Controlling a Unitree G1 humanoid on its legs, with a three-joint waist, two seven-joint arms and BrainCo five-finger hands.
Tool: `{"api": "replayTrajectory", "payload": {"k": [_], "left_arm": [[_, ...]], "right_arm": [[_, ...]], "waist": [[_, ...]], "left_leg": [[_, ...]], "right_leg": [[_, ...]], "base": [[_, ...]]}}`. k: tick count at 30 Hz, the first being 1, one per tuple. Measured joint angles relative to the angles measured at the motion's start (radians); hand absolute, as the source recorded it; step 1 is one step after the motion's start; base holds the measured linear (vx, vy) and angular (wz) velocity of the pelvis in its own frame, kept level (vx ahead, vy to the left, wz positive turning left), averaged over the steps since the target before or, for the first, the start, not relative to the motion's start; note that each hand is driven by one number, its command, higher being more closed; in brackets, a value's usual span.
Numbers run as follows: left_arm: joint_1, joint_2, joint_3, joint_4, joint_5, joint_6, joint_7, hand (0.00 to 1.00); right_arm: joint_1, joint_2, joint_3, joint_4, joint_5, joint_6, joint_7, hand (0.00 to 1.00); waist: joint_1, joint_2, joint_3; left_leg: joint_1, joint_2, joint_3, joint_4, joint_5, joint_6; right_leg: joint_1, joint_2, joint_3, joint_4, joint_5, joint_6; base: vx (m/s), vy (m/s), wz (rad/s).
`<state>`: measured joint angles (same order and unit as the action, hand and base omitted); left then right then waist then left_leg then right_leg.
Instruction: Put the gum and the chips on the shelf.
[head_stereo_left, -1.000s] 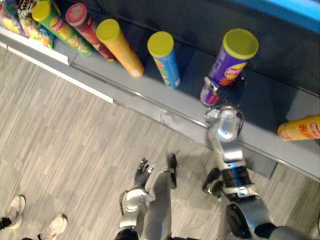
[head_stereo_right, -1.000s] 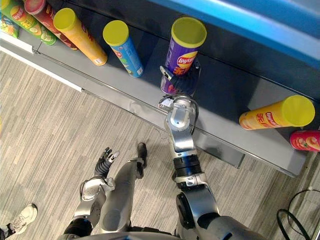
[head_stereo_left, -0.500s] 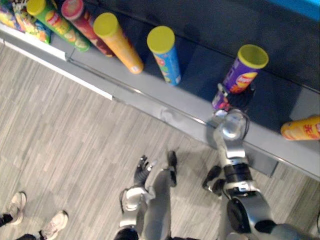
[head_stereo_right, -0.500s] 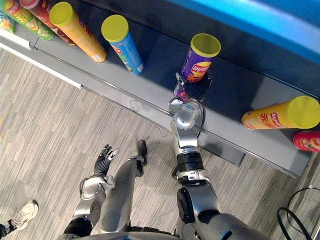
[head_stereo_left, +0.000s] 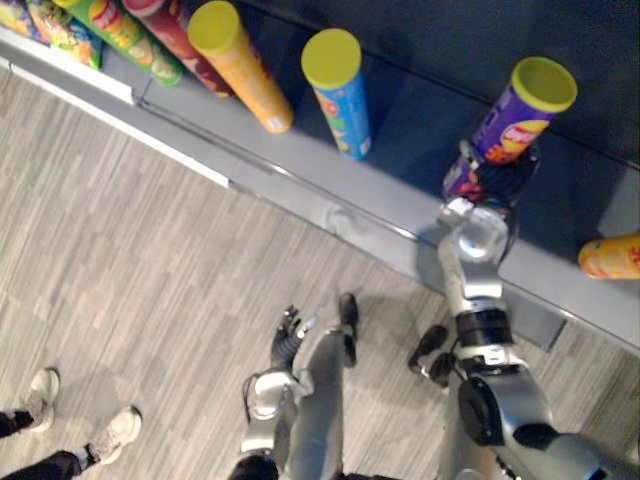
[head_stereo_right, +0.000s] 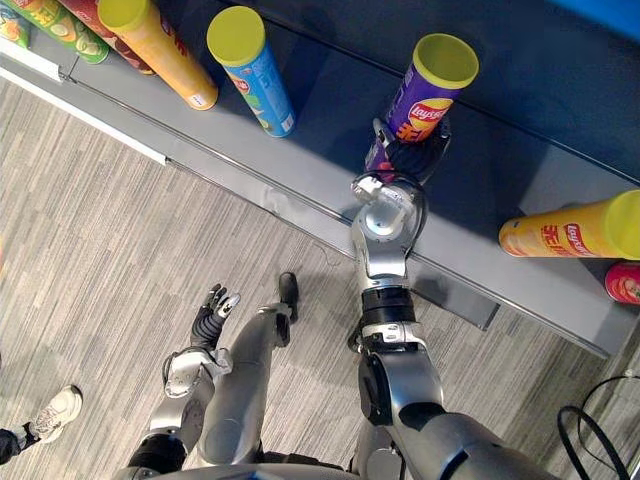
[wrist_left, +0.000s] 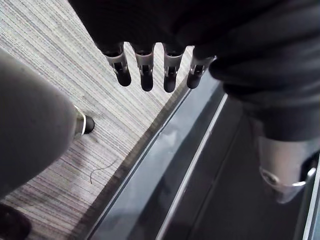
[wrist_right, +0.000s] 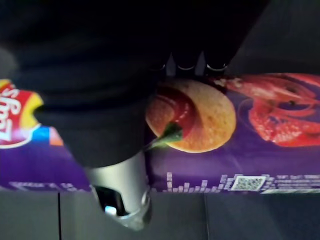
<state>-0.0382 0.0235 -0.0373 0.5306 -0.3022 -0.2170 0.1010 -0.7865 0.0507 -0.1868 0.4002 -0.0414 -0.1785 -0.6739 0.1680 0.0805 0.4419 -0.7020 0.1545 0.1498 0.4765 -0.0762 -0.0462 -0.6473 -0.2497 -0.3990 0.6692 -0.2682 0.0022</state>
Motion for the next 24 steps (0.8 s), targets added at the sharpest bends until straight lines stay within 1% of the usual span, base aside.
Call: {"api": "replayTrajectory", "payload": {"k": [5,9,11,12,19,21,24], "left_arm": [[0.001,0.001,0.001,-0.015,-0.008,-0.005,-0.006,0.0],[0.002,0.001,0.001,-0.016,-0.009,-0.006,-0.022,0.0],[0.002,0.001,0.001,-0.017,-0.009,-0.01,-0.028,0.0],[0.002,0.001,-0.002,-0.016,-0.009,-0.011,-0.029,0.0],[0.003,0.001,-0.004,-0.016,-0.009,-0.014,-0.033,0.0],[0.004,0.001,-0.004,-0.016,-0.009,-0.014,-0.035,0.0],[0.004,0.002,-0.004,-0.016,-0.009,-0.014,-0.036,0.0]], "right_arm": [[-0.006,-0.002,0.001,0.0,-0.001,-0.024,0.001,1.0],[-0.004,-0.001,0.001,0.006,-0.001,-0.025,0.002,1.0],[-0.004,-0.001,0.007,0.006,-0.001,-0.037,0.004,1.0],[-0.002,-0.001,0.01,0.006,-0.002,-0.049,0.005,1.0],[0.02,-0.001,0.043,0.011,-0.002,-0.058,0.012,1.0],[0.03,0.0,0.051,0.018,-0.002,-0.075,0.025,1.0],[0.032,-0.001,0.068,0.033,-0.002,-0.085,0.039,1.0]], "waist": [[0.001,0.0,0.0],[0.002,0.0,0.0],[0.001,0.001,-0.002],[0.001,0.001,-0.002],[0.002,0.001,-0.002],[0.002,0.001,-0.002],[0.001,0.0,-0.003]], "left_leg": [[-0.029,0.003,0.004,0.023,-0.007,0.007],[-0.032,0.007,0.006,0.039,-0.014,0.009],[-0.047,0.011,0.006,0.049,-0.016,0.01],[-0.054,0.012,0.007,0.052,-0.016,0.01],[-0.055,0.022,0.013,0.072,-0.023,0.002],[-0.055,0.028,0.016,0.079,-0.027,0.002],[-0.055,0.035,0.02,0.085,-0.03,0.001]], "right_leg": [[-0.031,-0.002,0.012,0.019,-0.001,-0.002],[-0.037,-0.002,0.018,0.03,-0.003,-0.005],[-0.051,0.001,0.02,0.035,-0.003,-0.005],[-0.059,0.001,0.021,0.039,-0.003,-0.006],[-0.062,0.008,0.033,0.047,-0.003,-0.006],[-0.063,0.012,0.036,0.048,-0.003,-0.006],[-0.066,0.017,0.042,0.049,-0.003,-0.006]], "base": [[-0.02,-0.016,-0.04],[0.0,-0.014,-0.02],[0.0,-0.033,-0.05],[0.01,-0.032,-0.03],[0.02,-0.037,-0.05],[0.01,-0.043,-0.1],[0.01,-0.039,-0.08]]}}
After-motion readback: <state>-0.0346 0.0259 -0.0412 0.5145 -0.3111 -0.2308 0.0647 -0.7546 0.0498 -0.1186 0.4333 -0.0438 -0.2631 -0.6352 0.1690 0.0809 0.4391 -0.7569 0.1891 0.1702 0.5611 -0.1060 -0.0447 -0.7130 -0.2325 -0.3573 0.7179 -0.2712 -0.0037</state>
